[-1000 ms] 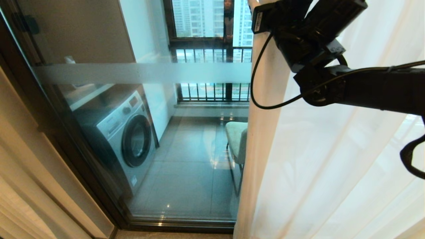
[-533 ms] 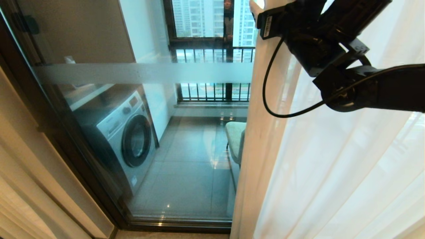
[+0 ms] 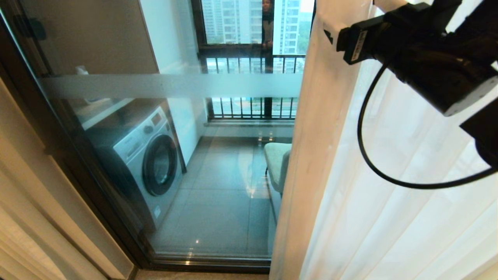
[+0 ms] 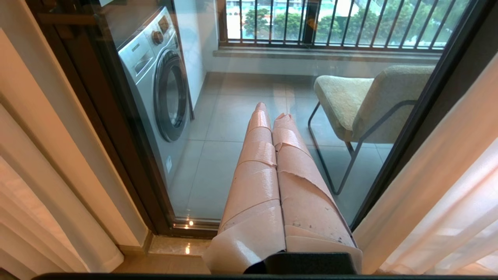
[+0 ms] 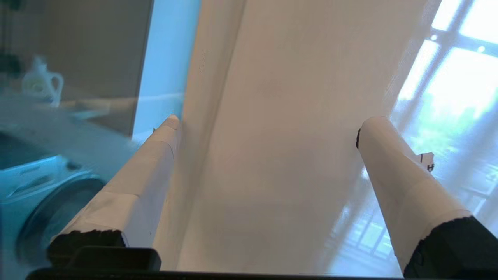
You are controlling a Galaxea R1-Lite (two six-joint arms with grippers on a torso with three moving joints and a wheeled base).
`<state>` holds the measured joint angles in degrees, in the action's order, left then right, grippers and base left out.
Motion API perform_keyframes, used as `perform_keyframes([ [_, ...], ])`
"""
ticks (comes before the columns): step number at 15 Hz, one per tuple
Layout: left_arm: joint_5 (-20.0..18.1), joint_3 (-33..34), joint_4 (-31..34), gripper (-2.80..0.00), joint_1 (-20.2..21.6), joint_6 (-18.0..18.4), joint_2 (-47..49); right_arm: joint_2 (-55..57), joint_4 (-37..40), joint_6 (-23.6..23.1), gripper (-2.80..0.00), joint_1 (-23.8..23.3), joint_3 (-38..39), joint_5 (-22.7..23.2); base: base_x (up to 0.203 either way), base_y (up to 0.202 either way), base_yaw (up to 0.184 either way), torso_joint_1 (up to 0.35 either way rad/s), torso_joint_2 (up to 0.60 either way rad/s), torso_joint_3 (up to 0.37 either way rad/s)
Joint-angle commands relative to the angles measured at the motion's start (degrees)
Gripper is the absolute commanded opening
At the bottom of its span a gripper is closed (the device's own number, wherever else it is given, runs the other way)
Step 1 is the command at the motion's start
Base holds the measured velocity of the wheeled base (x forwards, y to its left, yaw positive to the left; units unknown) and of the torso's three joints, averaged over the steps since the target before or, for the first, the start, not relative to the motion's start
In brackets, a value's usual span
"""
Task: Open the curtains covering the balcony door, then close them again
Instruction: Close the inner curtains on both sides
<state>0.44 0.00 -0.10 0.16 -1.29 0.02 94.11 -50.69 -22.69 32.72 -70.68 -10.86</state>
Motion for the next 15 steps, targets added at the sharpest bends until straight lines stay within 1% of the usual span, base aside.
perform_keyframes([
  [1, 0.0, 0.0, 0.0, -2.8, 0.0, 0.0, 0.0, -7.7, -1.2, -0.2, 0.0, 0.6, 7.6, -0.1, 0.0, 0.0, 0.0, 0.0, 0.0, 0.0],
  [2, 0.0, 0.0, 0.0, -2.8, 0.0, 0.0, 0.0, -9.5, -2.1, -0.2, 0.0, 0.7, 10.5, -0.1, 0.0, 0.0, 0.0, 0.0, 0.0, 0.0],
  [3, 0.0, 0.0, 0.0, -2.8, 0.0, 0.0, 0.0, -11.0, -2.9, -0.2, -1.55, 0.7, 13.0, -0.1, 0.0, 0.0, 0.0, 0.0, 0.0, 0.0],
  [4, 0.0, 0.0, 0.0, -2.8, 0.0, 0.0, 0.0, -12.6, -3.5, -0.2, -2.8, 0.8, 15.6, -0.1, 0.0, 0.0, 0.0, 0.0, 0.0, 0.0],
  [7, 0.0, 0.0, 0.0, -2.8, 0.0, 0.0, 0.0, -16.8, -4.0, -0.1, -2.8, 0.8, 22.5, -0.1, 0.0, 0.0, 0.0, 0.0, 0.0, 0.0],
  [11, 0.0, 0.0, 0.0, -2.8, 0.0, 0.0, 0.0, -20.7, -3.4, 0.3, -2.8, 0.2, 34.1, -0.3, 0.0, 0.0, 0.0, 0.0, 0.0, 0.0],
  [14, 0.0, 0.0, 0.0, -2.8, 0.0, 0.0, 0.0, -22.0, -2.9, 2.5, -2.8, -1.6, 39.4, -1.5, 0.0, 0.0, 0.0, 0.0, 0.0, 0.0],
  [15, 0.0, 0.0, 0.0, -2.8, 0.0, 0.0, 0.0, -22.0, -2.8, 2.7, -2.8, -3.8, 40.6, -1.6, 0.0, 0.0, 0.0, 0.0, 0.0, 0.0],
])
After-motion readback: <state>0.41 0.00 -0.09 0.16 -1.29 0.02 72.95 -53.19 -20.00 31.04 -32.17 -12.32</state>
